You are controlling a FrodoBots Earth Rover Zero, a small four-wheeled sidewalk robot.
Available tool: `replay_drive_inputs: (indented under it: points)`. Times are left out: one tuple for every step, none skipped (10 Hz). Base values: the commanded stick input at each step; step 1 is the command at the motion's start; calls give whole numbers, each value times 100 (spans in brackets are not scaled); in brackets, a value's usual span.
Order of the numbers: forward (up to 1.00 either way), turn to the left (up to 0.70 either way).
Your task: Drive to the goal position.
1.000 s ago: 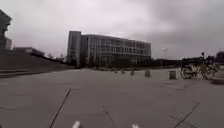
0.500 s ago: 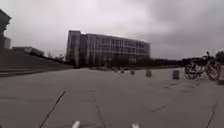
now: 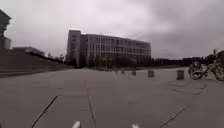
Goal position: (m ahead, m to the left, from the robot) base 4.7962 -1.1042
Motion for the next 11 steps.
replay_drive_inputs:
  points:
    - [70,-28]
    - [70,-28]
    - [70,-28]
    - [70,-28]
    - [70,-28]
    - [70,-28]
    - [70,-28]
    - [70,-28]
    - [70,-28]
    - [70,-28]
    - [70,-28]
